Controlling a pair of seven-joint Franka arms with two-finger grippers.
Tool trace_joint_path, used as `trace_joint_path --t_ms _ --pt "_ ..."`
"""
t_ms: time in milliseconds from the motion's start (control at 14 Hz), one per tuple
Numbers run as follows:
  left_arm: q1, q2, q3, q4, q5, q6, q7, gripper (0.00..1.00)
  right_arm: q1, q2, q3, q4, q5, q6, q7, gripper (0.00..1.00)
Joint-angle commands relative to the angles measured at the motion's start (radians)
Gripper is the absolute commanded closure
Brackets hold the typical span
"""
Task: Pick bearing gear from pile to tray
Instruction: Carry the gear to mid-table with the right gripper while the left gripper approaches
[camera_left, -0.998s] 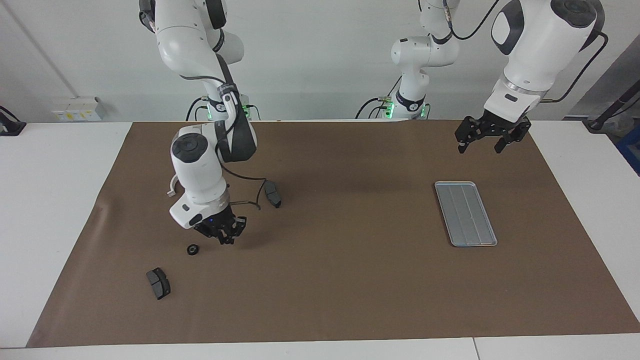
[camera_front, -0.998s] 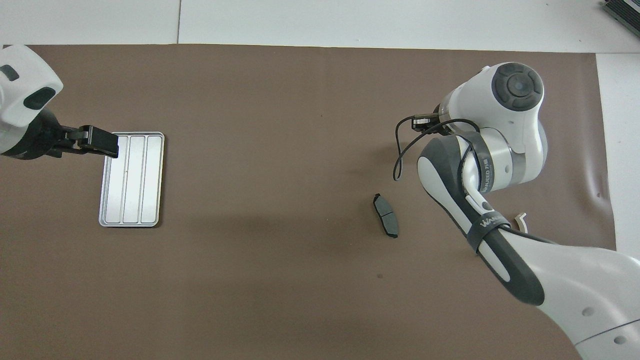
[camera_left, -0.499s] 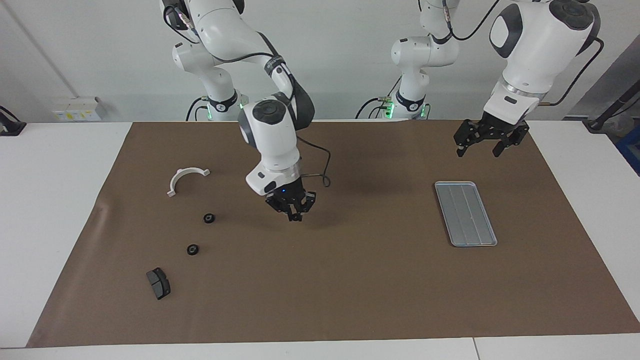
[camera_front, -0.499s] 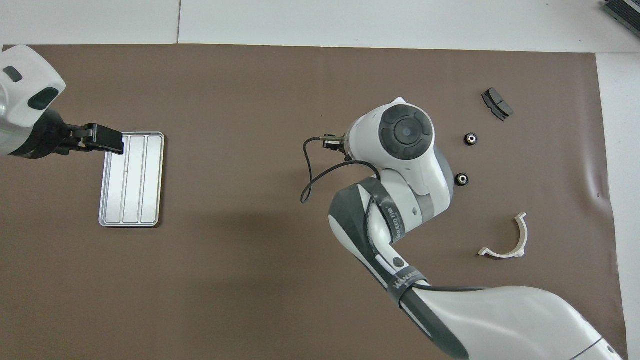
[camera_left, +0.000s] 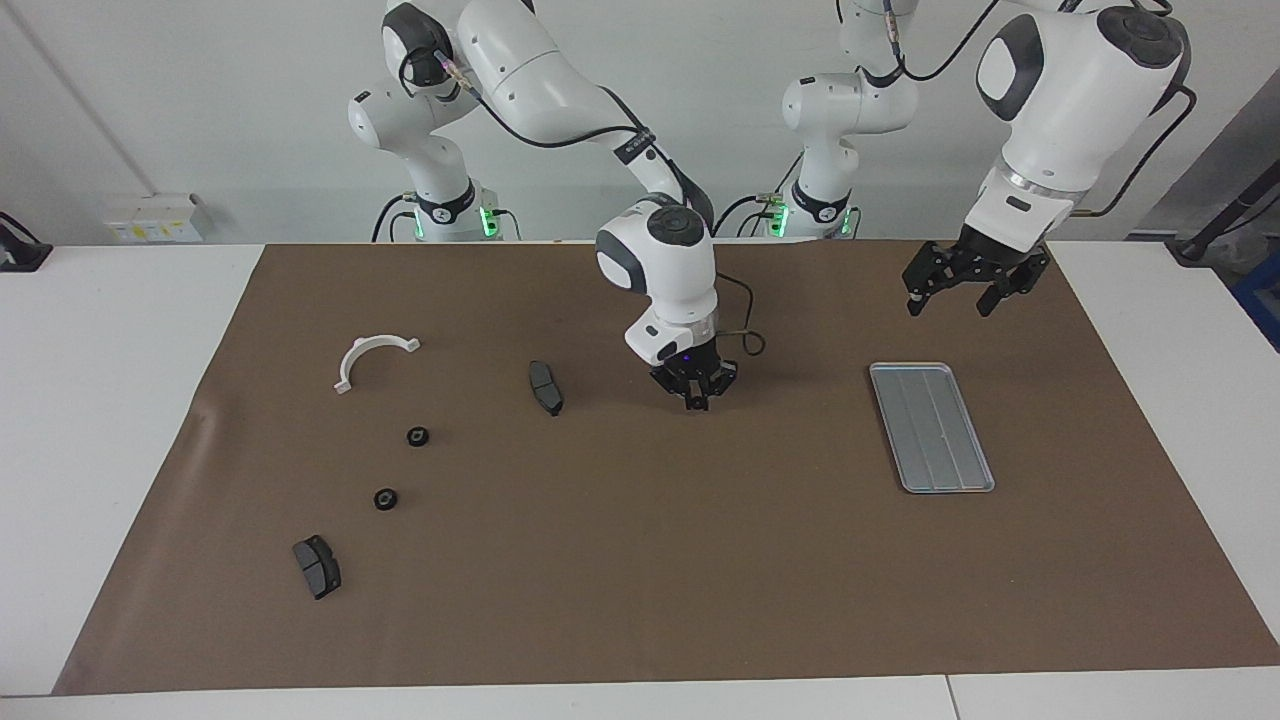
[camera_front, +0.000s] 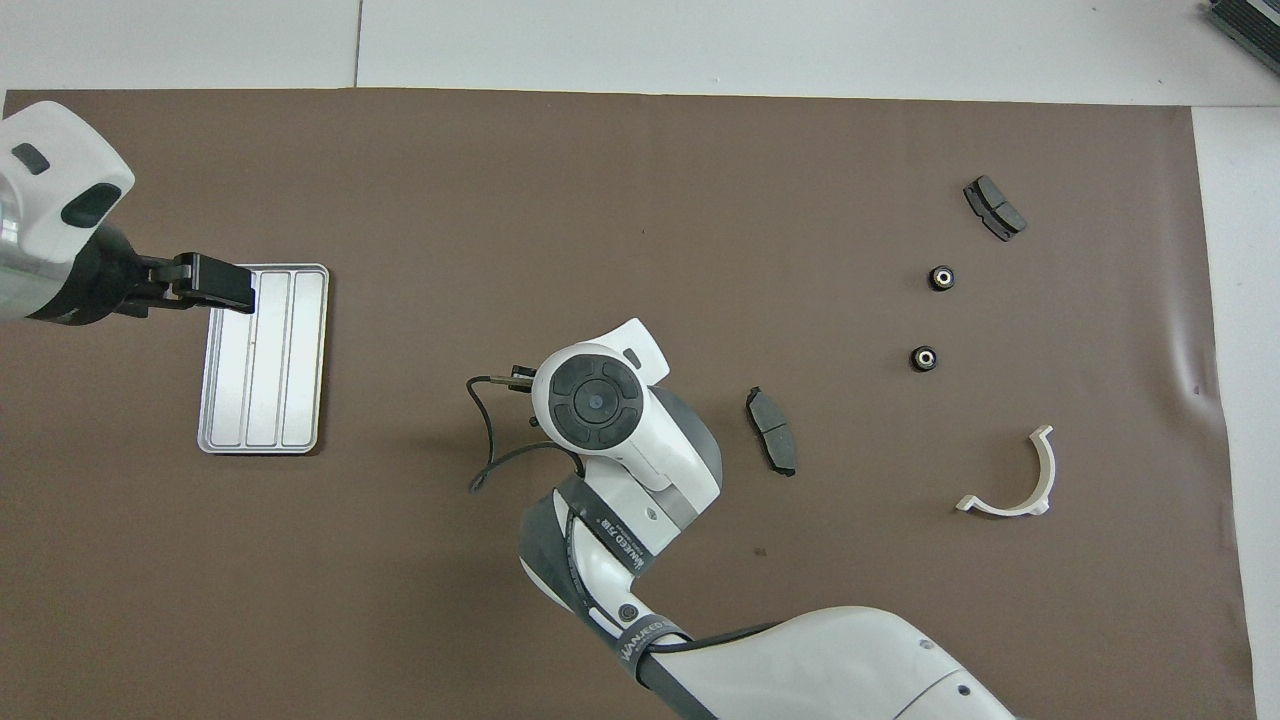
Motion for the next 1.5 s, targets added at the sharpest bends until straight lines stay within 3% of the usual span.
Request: trace_joint_path --t_ms 0,71,214,356,570,784,1069,1425 --pt "-0.011 -0.029 0.005 -0.046 -0.020 0.046 -0.063 0.00 -0.002 -0.003 -0.003 -0.008 -0.008 -0.001 0.014 0.87" --pt "-0.012 -0.029 0.005 -0.047 -0.028 0.048 -0.074 0.00 -0.002 -0.003 -0.003 -0.008 -0.008 -0.001 0.014 0.80" --pt "-0.014 -0.023 0.005 -0.047 -0.032 0.055 -0.085 0.00 -0.002 -0.003 -0.003 -0.012 -0.008 0.000 0.014 0.75" --pt "-0.035 -0.014 0.006 -0.046 -0.037 0.064 -0.135 0.00 -0.002 -0.005 -0.005 -0.018 -0.008 -0.003 0.014 0.00" --pt "-0.057 -0.006 0.005 -0.044 -0.038 0.084 -0.189 0.00 -0.011 -0.015 -0.011 -0.015 -0.058 -0.023 0.013 0.00" --pt "-0.101 0.032 0.006 -0.032 -0.037 0.116 -0.272 0.00 -0.083 -0.107 -0.023 -0.017 -0.089 -0.111 -0.019 0.00" --pt "-0.173 0.093 0.008 0.000 -0.026 0.133 -0.323 0.00 -0.264 -0.199 -0.022 -0.018 -0.094 -0.254 -0.304 0.00" --pt "-0.273 0.187 0.008 0.059 0.011 0.129 -0.364 0.00 -0.492 -0.195 -0.020 -0.027 -0.094 -0.238 -0.652 0.00"
